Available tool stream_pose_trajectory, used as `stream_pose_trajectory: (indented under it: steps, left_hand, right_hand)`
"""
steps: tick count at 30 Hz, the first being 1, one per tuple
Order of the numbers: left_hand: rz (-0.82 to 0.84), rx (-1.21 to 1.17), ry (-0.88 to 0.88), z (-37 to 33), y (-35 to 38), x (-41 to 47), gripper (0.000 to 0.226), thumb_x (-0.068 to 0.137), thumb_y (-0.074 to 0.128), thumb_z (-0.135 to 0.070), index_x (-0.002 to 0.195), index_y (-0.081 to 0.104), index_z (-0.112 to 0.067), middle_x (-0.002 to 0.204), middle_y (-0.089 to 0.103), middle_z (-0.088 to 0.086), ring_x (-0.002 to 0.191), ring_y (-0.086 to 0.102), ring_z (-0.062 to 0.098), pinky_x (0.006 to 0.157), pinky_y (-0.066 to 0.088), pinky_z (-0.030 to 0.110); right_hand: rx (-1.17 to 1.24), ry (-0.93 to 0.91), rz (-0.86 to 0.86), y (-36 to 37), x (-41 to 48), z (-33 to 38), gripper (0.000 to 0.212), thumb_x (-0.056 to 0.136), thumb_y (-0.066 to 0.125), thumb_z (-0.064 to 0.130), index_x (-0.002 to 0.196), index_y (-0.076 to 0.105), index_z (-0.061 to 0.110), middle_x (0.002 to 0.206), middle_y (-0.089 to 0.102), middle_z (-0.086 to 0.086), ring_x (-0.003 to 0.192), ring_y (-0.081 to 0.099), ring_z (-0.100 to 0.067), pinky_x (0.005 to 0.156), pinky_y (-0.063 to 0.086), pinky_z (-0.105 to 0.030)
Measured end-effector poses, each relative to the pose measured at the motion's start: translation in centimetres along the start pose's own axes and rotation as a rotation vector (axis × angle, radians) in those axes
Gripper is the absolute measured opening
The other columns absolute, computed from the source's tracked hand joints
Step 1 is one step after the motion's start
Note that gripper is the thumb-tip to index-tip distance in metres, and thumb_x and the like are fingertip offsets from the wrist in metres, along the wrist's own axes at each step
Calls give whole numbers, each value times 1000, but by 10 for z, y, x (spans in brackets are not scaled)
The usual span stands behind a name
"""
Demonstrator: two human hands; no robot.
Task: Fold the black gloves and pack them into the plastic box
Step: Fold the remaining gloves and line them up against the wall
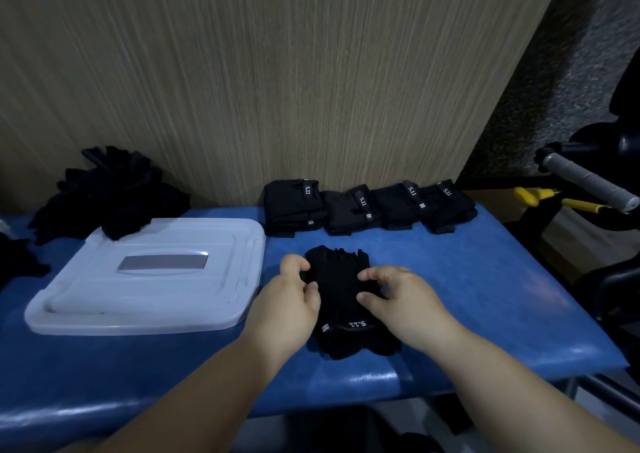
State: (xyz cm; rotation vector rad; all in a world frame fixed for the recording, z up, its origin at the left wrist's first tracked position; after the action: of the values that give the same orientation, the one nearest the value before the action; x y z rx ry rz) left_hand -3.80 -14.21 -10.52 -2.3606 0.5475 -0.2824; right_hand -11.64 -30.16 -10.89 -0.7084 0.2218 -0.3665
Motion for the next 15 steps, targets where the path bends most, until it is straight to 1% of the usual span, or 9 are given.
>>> stream_pose_trajectory:
  steps: [2,4,6,7,8,10,11,13,15]
  left_hand:
    - [-10,-50,21,-4,-2,-1,22,99,43,-23,120,37,-25,64,60,-5,49,50,6,46,37,21]
    - [-17,-138,31,-7,-6,-2,20,98,45,-21,117,40,-25,52,54,-10,46,46,4,48,38,24]
    - [-13,-170,17,-6,-8,-3,19,97,46,-20,115,41,-25,47,50,-12,44,44,3,48,38,24]
    - [-3,-160,5,-4,-7,-3,20,97,46,-21,116,40,-25,47,50,-12,43,44,2,48,37,23]
    - [14,-136,-9,-1,-6,-4,21,97,46,-22,117,40,-26,48,50,-11,43,44,2,48,37,22]
    - [45,-63,-21,2,-1,-5,23,98,45,-23,120,38,-27,55,53,-7,46,46,3,48,37,21]
    - [50,-20,-13,2,0,-6,23,98,44,-24,120,37,-27,59,55,-6,49,49,4,48,37,21]
    - [27,100,33,-3,0,-7,23,97,44,-25,119,37,-27,68,57,-6,61,54,6,53,38,21]
    - [-27,196,77,-7,-2,-8,27,94,47,-23,119,39,-23,85,54,-9,82,52,9,67,39,22]
  right_hand:
    - [14,-13,-14,-2,-1,2,36,89,67,30,124,60,30,114,49,14,105,51,-6,86,41,-17]
    - [38,-40,-50,-9,-2,6,37,88,68,27,124,60,30,108,49,18,98,52,-3,86,43,-16]
    - [46,-65,-74,-14,-3,9,37,87,69,25,123,61,30,104,48,19,89,52,1,79,42,-9]
    - [43,-62,-66,-14,-3,9,37,88,68,25,124,61,30,106,49,18,89,52,2,76,40,-6]
    - [37,-51,-48,-13,-3,8,39,88,68,26,126,60,30,110,49,15,94,52,1,75,39,-5]
    - [7,-25,-4,-6,-2,3,44,89,67,28,131,56,29,118,49,12,107,52,-4,78,39,-8]
    - [-24,-17,13,-3,-2,2,46,89,66,30,134,53,29,121,47,11,108,51,-5,77,39,-8]
    - [-82,-14,31,1,-3,1,49,90,64,33,137,50,28,121,43,13,103,48,-2,69,37,-4]
    - [-116,-27,21,0,-3,2,50,90,63,35,138,49,29,118,41,14,99,47,-1,66,36,-3]
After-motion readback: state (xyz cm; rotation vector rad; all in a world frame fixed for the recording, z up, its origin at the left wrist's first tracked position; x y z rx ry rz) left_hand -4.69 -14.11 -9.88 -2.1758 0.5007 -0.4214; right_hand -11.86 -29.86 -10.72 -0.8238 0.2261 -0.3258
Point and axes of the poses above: each hand's wrist, its own x-axis towards the middle knuckle, its own y-axis out of the palm, z = x × y, the point moved 9 cm from there along x, towards the middle knuckle
